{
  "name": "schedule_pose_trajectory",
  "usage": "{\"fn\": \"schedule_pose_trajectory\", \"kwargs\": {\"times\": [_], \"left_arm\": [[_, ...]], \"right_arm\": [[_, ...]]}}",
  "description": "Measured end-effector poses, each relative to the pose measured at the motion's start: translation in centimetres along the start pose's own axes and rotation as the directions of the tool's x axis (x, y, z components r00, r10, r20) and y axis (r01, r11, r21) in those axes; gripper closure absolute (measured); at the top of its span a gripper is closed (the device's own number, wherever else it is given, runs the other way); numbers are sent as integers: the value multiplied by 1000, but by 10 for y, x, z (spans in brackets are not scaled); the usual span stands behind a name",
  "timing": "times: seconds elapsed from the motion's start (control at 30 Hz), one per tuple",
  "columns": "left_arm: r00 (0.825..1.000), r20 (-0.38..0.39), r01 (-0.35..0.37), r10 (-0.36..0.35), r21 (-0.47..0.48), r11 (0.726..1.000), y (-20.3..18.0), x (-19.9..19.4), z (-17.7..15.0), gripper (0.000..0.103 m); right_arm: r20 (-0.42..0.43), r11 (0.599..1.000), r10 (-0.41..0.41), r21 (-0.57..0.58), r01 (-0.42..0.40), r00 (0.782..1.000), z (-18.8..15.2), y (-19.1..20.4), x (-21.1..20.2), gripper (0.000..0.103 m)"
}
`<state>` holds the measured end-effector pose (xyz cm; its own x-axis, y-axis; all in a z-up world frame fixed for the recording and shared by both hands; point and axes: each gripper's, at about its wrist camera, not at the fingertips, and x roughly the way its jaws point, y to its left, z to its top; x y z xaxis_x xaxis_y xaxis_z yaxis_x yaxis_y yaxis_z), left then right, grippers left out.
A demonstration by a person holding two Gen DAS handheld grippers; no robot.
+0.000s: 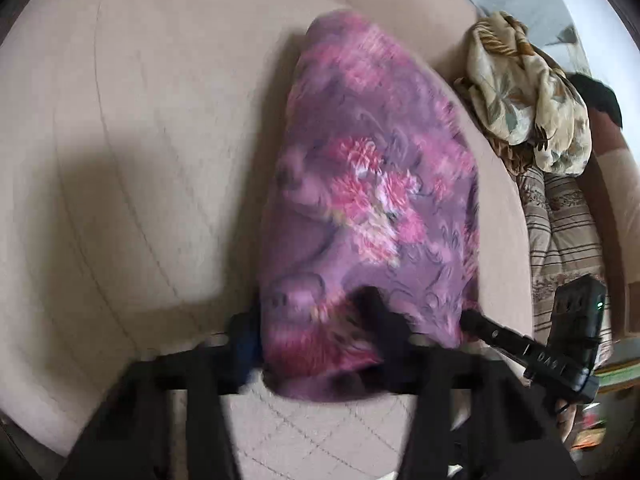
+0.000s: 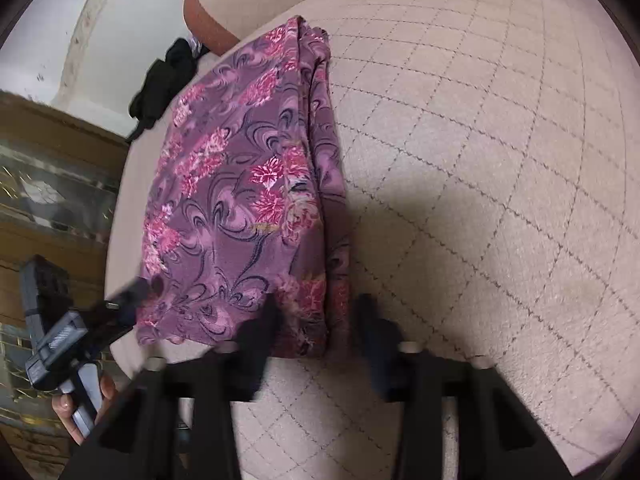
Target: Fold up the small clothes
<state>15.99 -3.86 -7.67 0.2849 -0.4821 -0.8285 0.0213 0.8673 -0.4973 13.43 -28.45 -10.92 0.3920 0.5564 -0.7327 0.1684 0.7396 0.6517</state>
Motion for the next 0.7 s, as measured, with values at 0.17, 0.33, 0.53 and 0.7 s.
{"fn": "schedule_pose_trajectory", "kwargs": {"times": [0.17,0.33,0.53,0.7], "left_arm": [[991,82,110,-103,-84,990,10,-41,-11,90],[997,38,-60,62,-40,997,10,-15,-12,89],[983,121,-140,137,24,990,-7,-37,-20,77],[951,244,-217,192,82,973,-23,-66,-21,48]], "right_arm": [[67,1000,-7,21,5,998,-8,-1,-26,91],[9,992,-113,-49,114,994,-5,1,9,90],[39,998,-62,-14,62,997,-7,-8,-9,84],[105,993,-107,-38,111,989,-11,-5,-33,50]]}}
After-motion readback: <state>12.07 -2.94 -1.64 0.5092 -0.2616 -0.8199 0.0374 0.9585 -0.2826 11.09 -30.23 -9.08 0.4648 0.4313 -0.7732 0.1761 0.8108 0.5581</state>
